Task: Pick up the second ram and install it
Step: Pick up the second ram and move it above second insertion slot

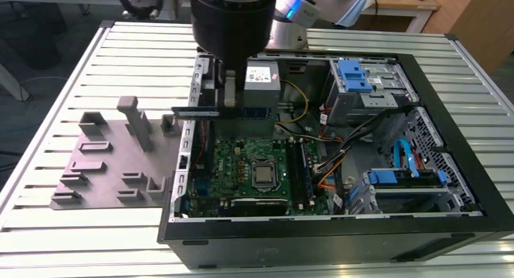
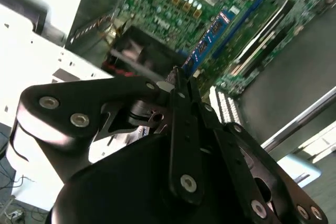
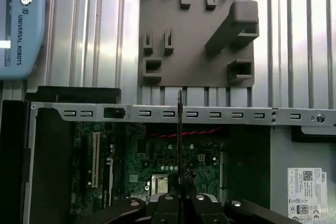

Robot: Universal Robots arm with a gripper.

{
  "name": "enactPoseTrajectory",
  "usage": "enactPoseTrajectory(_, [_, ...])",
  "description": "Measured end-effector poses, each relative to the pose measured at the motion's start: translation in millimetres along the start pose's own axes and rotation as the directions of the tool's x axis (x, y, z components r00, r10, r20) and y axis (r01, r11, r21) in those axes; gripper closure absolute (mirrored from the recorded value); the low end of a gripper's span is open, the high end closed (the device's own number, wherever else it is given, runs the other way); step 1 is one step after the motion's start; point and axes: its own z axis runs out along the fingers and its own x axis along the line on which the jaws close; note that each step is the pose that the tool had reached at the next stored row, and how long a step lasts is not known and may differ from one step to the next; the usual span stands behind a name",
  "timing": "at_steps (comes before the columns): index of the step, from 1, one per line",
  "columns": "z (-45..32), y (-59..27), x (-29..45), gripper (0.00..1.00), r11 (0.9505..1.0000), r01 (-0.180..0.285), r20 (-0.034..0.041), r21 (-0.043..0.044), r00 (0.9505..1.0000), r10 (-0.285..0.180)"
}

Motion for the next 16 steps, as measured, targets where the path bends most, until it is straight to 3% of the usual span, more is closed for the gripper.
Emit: enactPoseTrajectory(16, [20.8,-73.4,1.7,0.89,1.0,-0.001,0.0001,-0.0075,1.0,0.001])
